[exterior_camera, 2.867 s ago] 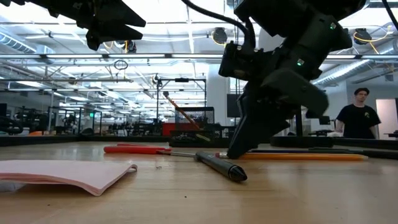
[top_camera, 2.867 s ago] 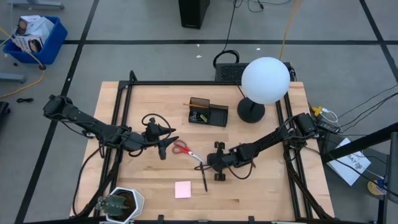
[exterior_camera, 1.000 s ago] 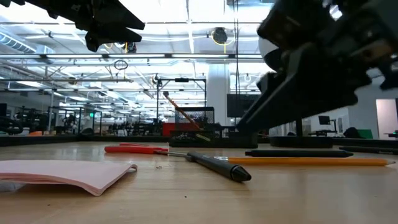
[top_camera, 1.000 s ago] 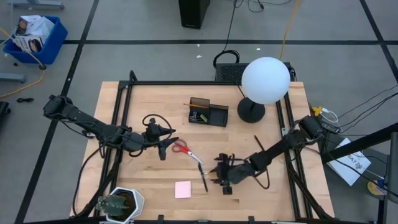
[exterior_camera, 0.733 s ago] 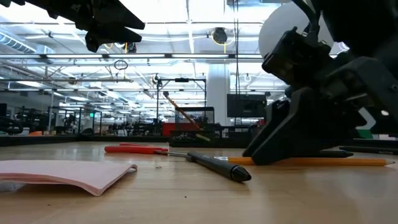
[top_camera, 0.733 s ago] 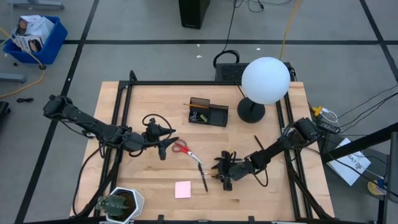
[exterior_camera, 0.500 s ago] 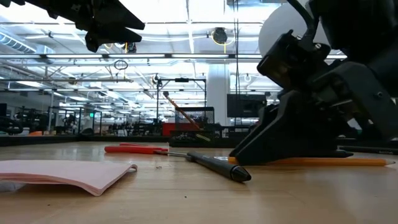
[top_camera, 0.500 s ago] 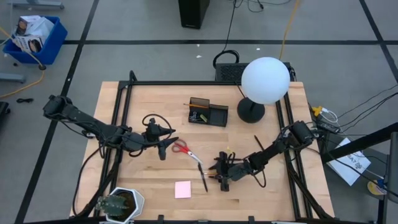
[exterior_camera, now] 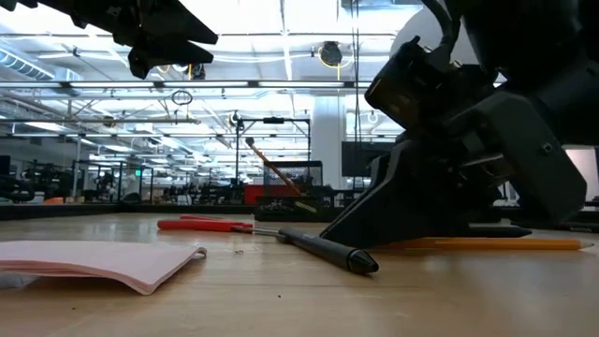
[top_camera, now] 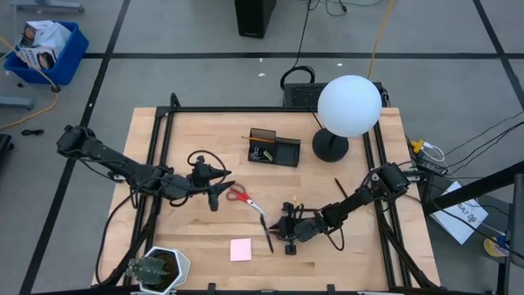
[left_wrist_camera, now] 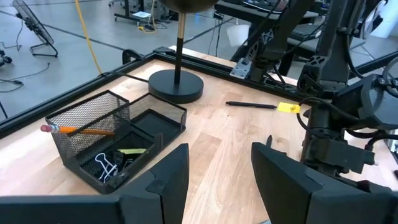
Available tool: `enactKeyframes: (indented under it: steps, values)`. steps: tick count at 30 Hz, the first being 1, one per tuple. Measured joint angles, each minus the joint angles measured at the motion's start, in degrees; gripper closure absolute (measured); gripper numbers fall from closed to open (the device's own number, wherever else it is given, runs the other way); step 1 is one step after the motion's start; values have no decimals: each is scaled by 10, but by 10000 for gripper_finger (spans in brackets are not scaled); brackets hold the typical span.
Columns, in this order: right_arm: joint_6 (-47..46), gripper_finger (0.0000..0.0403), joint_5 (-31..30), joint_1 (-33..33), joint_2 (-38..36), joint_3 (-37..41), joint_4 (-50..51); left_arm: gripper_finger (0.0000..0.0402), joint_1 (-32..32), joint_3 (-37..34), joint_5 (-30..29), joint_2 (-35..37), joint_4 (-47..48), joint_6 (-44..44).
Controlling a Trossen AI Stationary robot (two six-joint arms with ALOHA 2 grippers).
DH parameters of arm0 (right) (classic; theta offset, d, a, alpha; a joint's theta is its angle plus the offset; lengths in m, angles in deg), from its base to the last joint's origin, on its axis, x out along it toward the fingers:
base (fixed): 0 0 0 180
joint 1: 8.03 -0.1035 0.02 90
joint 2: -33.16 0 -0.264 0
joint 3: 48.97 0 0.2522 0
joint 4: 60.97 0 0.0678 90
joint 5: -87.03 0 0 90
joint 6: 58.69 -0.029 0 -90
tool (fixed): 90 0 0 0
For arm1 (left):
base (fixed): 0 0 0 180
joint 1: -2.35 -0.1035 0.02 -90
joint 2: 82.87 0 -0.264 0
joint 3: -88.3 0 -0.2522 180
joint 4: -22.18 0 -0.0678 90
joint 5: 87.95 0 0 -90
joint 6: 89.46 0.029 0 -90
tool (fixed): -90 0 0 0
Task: Pick and place office supplies into organizer
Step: Put the yellow pencil into the black desk organizer
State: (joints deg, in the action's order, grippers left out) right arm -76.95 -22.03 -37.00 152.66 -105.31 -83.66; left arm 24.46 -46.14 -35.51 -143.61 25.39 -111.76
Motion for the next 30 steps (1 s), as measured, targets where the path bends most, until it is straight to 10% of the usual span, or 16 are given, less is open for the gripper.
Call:
enactKeyframes:
  steps: [30]
  values:
    - [149, 393, 17, 77, -122, 12, -121, 222, 0, 0, 0, 0, 1, 6]
